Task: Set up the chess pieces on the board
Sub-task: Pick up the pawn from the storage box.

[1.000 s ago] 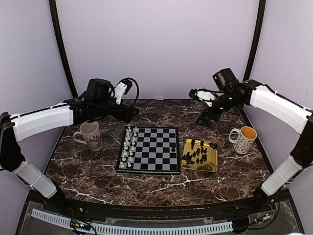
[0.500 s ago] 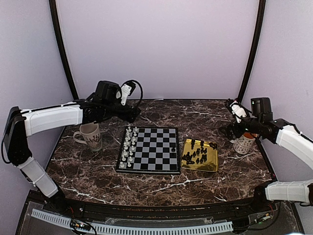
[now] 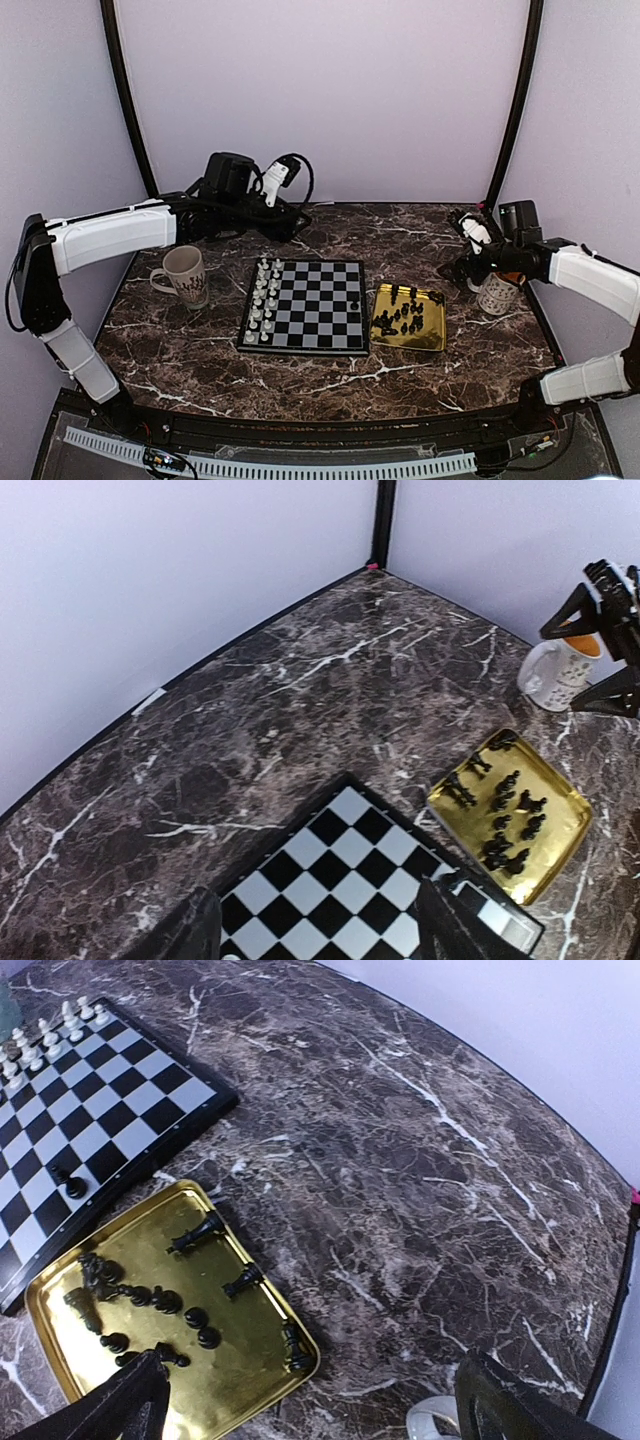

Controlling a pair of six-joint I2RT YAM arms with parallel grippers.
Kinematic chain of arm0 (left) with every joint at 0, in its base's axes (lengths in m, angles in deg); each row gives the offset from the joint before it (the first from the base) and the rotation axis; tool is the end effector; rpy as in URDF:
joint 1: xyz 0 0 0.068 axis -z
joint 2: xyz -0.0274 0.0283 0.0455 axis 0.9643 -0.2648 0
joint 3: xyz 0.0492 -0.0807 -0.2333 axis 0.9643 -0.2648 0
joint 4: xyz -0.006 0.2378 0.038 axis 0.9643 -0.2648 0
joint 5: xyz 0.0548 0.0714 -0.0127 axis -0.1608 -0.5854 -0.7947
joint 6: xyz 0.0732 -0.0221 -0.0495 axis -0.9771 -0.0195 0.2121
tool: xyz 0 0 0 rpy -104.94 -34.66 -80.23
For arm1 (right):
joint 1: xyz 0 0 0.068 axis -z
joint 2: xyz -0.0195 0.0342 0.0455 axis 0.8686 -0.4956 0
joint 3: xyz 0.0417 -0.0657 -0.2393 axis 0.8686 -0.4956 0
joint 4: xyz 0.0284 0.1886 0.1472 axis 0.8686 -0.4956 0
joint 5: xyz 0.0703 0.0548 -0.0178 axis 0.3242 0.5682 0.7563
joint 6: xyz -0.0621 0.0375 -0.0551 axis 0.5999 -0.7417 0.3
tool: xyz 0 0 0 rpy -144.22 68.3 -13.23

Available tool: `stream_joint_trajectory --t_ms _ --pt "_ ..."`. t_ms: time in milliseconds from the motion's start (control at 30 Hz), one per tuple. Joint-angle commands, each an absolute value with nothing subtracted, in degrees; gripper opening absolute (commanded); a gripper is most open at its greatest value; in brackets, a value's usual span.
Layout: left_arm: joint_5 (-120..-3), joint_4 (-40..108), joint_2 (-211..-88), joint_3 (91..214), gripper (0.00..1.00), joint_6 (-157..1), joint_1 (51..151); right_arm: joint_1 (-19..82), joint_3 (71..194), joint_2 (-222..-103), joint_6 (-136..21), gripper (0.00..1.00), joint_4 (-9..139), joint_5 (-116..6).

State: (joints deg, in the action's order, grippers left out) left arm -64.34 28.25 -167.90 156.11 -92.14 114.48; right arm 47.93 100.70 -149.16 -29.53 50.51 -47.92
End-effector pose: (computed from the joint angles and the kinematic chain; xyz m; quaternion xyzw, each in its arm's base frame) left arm 0.3102 -0.2685 0.2905 0.3189 0.7590 -0.2184 0.5239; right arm 0.2650 0.0794 0.2062 -0.3108 0.8404 0.0830 0.4361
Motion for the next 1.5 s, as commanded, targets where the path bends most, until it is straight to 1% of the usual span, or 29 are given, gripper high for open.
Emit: stream_joint_trajectory --t_ms 0,67,100,133,167,200,300,367,467,500,600,700,733,767,833,900,967,1000,1033,1067,1100,1167,1200,1333,1467 --pt "-60.41 24.07 -168.18 158.06 0.65 -94.18 121.55 47.99 102.82 -147.33 -29.30 1.00 49.14 -43.91" --pt "-61.31 22.84 -168.89 157.56 0.62 -95.90 124.86 48.10 101.51 -146.23 -31.51 1.00 52.65 -52.27" --pt "-62.80 22.55 -169.35 157.17 0.63 -95.93 126.24 48.12 101.07 -145.99 -33.24 1.00 53.97 -56.27" --pt "-64.38 22.18 -169.76 156.82 0.68 -95.20 127.84 48.39 100.85 -145.79 -34.47 1.00 54.59 -58.35" --pt "-65.63 21.66 -169.93 156.82 0.94 -93.73 128.81 48.87 100.53 -145.73 -34.21 1.00 54.65 -56.94" --pt "-66.81 21.05 -170.19 156.92 0.98 -91.59 129.47 49.25 99.87 -145.68 -32.73 1.00 54.72 -54.50" --pt "-65.81 22.53 -170.18 155.14 0.99 -89.59 131.29 49.30 97.22 -145.30 -29.98 1.00 55.41 -48.69" --pt "-67.42 25.50 -169.70 152.81 0.99 -91.66 132.72 49.31 98.09 -145.28 -27.69 1.00 51.82 -43.25" --pt "-72.06 34.12 -167.66 147.62 0.99 -92.34 133.35 49.31 98.99 -144.57 -22.29 1.00 46.78 -36.40" --pt "-73.09 37.13 -166.85 146.40 0.99 -92.43 133.35 49.23 99.14 -144.40 -19.50 0.97 44.97 -34.56" --pt "-80.01 41.87 -165.79 145.27 0.99 -92.20 133.35 48.48 100.52 -146.03 -15.71 0.81 41.24 -33.13" --pt "-90.65 42.55 -166.98 146.36 0.99 -92.87 133.35 45.28 103.73 -151.26 -14.15 0.60 36.74 -35.62" --pt "-93.78 40.57 -168.07 148.02 0.99 -93.29 133.31 44.03 104.71 -153.08 -14.08 0.53 35.54 -36.62" --pt "-94.91 38.36 -169.12 149.69 0.99 -94.75 133.23 42.79 105.54 -154.66 -13.95 0.48 34.61 -37.46" --pt "-95.47 35.97 -170.47 151.97 0.99 -100.43 133.18 40.50 105.88 -156.88 -14.04 0.43 34.04 -38.76" --pt "-94.70 33.79 -170.13 153.52 0.99 -101.90 132.75 38.50 105.82 -158.22 -13.99 0.40 34.39 -40.37" --pt "-90.58 31.28 -168.82 154.82 0.95 -100.98 131.31 37.11 106.34 -159.26 -14.37 0.38 34.46 -41.31" --pt "-87.48 30.30 -167.64 154.91 0.89 -98.68 129.16 36.64 106.93 -159.86 -14.37 0.37 34.42 -41.40" --pt "-81.49 30.00 -166.43 154.25 0.80 -96.18 126.48 36.19 107.42 -160.50 -14.40 0.35 34.38 -41.40" --pt "-75.16 30.82 -165.18 152.64 0.74 -92.12 123.36 35.71 107.68 -161.40 -14.48 0.34 34.42 -41.72" --pt "-69.69 32.33 -164.14 150.82 0.70 -88.15 120.33 35.25 107.85 -162.23 -14.39 0.32 34.41 -42.56" --pt "-63.06 33.69 -163.04 148.87 0.64 -84.26 116.45 34.37 107.98 -163.99 -14.05 0.30 34.01 -43.68" --pt "-61.23 33.12 -162.73 148.97 0.62 -84.50 115.82 34.15 108.02 -164.66 -14.03 0.29 33.73 -43.94" --pt "-61.92 32.55 -160.68 148.38 0.56 -84.63 115.66 33.55 109.32 -166.49 -13.68 0.26 32.12 -44.66" --pt "-61.85 32.21 -160.31 147.29 0.56 -83.77 115.67 32.39 112.27 -168.47 -12.99 0.26 30.19 -46.04"
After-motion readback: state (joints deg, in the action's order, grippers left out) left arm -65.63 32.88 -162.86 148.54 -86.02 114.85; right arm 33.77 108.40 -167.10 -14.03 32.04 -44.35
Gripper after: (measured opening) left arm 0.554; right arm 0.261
